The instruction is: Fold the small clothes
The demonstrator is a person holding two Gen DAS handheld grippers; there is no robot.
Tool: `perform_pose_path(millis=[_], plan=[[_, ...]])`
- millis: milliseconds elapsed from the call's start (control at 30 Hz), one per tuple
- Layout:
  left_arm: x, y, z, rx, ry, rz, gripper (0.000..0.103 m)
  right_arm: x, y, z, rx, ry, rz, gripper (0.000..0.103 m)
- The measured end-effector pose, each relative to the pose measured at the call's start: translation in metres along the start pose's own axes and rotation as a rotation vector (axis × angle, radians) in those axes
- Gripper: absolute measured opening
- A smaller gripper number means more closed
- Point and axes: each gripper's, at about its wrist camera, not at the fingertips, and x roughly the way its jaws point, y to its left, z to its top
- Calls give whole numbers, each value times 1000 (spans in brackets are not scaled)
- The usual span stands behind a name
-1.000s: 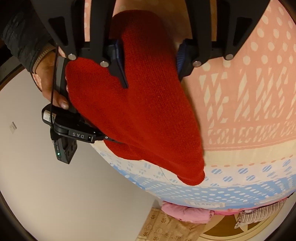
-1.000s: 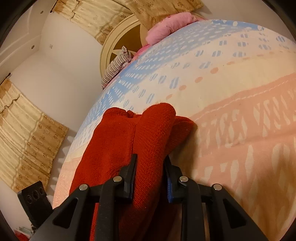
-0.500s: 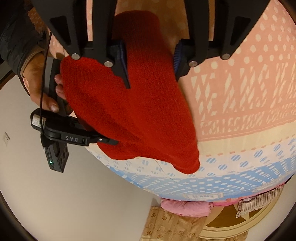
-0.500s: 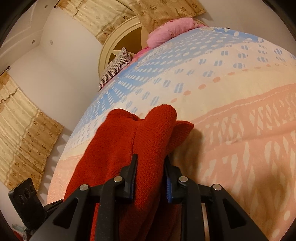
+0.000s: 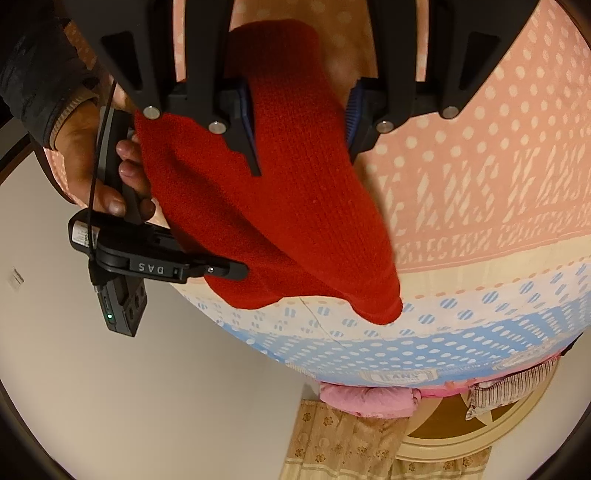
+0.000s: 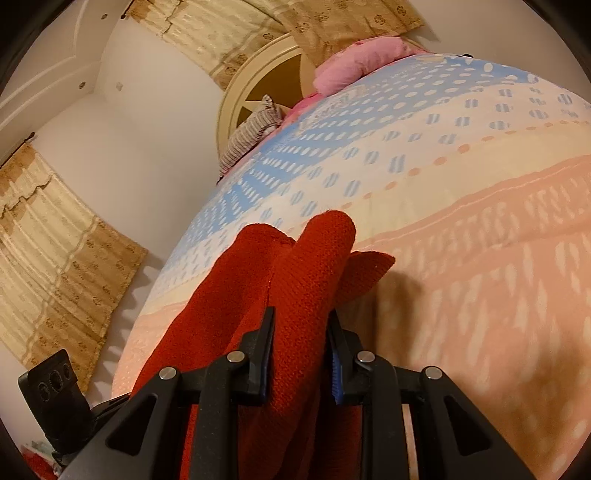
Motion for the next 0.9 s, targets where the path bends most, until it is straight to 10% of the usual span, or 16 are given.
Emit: perform_pose_path(millis=[900], plan=[[-81,32,-46,-83,-102,100,41,52,103,-45,-82,111,180,25]])
